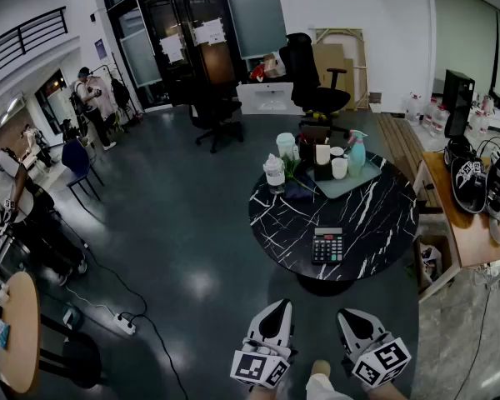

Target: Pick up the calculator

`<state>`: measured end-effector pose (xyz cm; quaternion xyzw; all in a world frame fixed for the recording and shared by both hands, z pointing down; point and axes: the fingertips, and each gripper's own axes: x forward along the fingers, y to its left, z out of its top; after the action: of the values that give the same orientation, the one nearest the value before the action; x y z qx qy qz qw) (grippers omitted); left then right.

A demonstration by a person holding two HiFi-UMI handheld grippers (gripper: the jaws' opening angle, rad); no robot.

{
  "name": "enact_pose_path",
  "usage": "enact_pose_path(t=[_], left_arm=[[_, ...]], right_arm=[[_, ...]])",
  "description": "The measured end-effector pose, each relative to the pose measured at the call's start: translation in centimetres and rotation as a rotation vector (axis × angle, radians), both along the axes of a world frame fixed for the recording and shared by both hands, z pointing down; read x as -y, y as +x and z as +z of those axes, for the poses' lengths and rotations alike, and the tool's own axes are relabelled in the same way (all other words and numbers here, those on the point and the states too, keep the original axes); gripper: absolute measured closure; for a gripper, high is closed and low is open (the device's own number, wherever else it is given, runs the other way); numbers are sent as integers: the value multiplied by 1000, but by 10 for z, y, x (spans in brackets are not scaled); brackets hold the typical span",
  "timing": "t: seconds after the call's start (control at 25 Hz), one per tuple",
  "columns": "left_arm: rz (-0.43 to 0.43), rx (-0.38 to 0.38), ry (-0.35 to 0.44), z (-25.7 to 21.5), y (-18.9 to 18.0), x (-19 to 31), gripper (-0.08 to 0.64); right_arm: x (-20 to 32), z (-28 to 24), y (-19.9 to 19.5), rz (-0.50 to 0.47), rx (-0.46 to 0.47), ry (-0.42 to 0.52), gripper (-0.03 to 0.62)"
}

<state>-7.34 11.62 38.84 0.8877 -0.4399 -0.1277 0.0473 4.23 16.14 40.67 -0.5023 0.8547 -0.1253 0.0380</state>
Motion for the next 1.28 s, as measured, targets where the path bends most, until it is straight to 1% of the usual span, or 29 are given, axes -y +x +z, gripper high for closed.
enact_pose_path(t=[0.24,0.36,0.44,0.64,0.84,0.96,1.04,1.12,1.16,1.2,1.24,1.28], left_arm=[[40,21,-61,26,37,49,552],[36,17,-56,29,49,69,552],[44,20,-53,33,55,78,552],[42,40,-97,46,57,93,552],[57,62,-110,65,62,129,552],[61,55,-112,76,66,158,552],[58,53,-115,78,61,175,552],[52,44,-130,82,58,189,552],[53,41,-138,86,60,195,552],[56,41,-143,90,63,201,552],[58,41,-149,94,65,206,552],[60,40,-156,98,66,211,552]], right_arm=[[48,17,25,-23,7,-30,584],[67,23,36,-36,5,-35,584],[79,28,36,-50,10,-42,584],[96,36,15,-122,22,-60,584],[125,56,9,-196,23,-79,584],[155,76,11,-245,22,-133,583],[175,87,13,-255,18,-170,583],[198,100,26,-249,-7,-209,581],[212,108,37,-241,-23,-232,573],[227,116,49,-233,-41,-256,522],[242,124,61,-228,-62,-280,457],[257,133,73,-225,-88,-305,441]])
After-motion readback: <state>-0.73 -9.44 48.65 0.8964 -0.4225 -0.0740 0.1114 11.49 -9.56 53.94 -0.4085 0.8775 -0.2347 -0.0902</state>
